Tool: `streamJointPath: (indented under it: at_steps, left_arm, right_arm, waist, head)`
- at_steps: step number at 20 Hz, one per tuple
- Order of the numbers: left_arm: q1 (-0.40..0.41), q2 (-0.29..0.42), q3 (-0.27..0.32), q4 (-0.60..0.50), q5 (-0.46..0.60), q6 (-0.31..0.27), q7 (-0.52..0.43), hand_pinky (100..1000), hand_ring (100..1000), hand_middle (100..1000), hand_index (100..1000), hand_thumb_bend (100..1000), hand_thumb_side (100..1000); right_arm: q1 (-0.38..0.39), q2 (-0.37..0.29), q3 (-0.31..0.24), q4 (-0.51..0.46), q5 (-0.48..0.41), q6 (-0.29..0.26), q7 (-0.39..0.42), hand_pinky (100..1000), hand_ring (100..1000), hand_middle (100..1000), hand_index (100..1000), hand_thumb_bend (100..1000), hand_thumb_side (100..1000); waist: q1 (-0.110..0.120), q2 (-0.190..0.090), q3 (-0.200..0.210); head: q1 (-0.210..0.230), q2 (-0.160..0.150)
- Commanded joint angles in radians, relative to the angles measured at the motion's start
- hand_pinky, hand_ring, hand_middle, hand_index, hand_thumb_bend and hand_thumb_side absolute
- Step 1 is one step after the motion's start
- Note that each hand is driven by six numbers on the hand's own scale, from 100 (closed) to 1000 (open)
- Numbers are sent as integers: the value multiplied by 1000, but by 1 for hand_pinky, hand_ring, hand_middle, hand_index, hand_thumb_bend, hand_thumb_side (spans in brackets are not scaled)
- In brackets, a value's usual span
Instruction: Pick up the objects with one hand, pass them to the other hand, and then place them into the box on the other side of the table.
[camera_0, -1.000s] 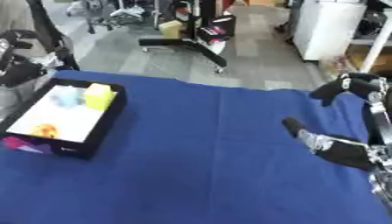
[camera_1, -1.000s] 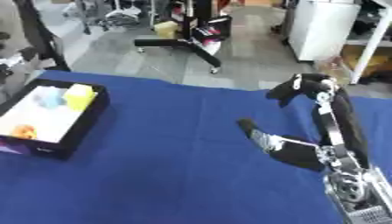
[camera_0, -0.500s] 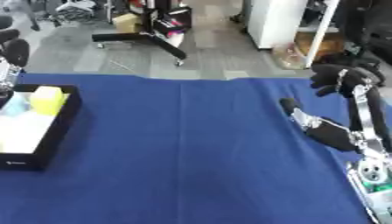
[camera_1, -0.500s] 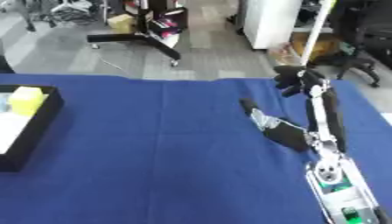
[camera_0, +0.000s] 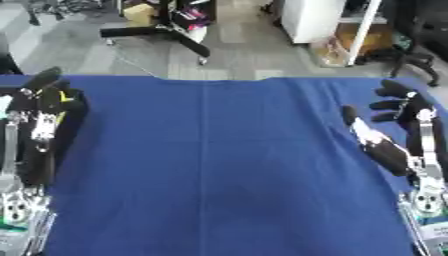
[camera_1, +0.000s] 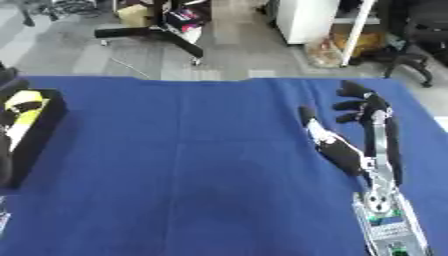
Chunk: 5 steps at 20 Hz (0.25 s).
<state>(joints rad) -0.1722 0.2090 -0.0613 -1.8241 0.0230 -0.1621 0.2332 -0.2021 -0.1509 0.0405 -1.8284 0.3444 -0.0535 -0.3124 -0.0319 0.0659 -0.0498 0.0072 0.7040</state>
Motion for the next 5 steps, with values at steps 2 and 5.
streamJointPath:
  at_steps: [2, 5]
  left_arm:
    - [3, -18, -18, 33, -8, -14, -5, 692, 834, 816, 793, 437, 725]
    - [10, -31, -26, 64, -17, -9, -9, 690, 833, 815, 791, 431, 729]
  right_arm:
    - [5, 3, -12, 0, -37, -1, -13, 525, 612, 627, 786, 535, 412]
    - [20, 5, -8, 7, -37, -5, 1, 527, 616, 631, 792, 553, 407]
  waist:
    - [5, -15, -5]
    - [7, -21, -8]
  head:
    - [9, 28]
    - [17, 51]
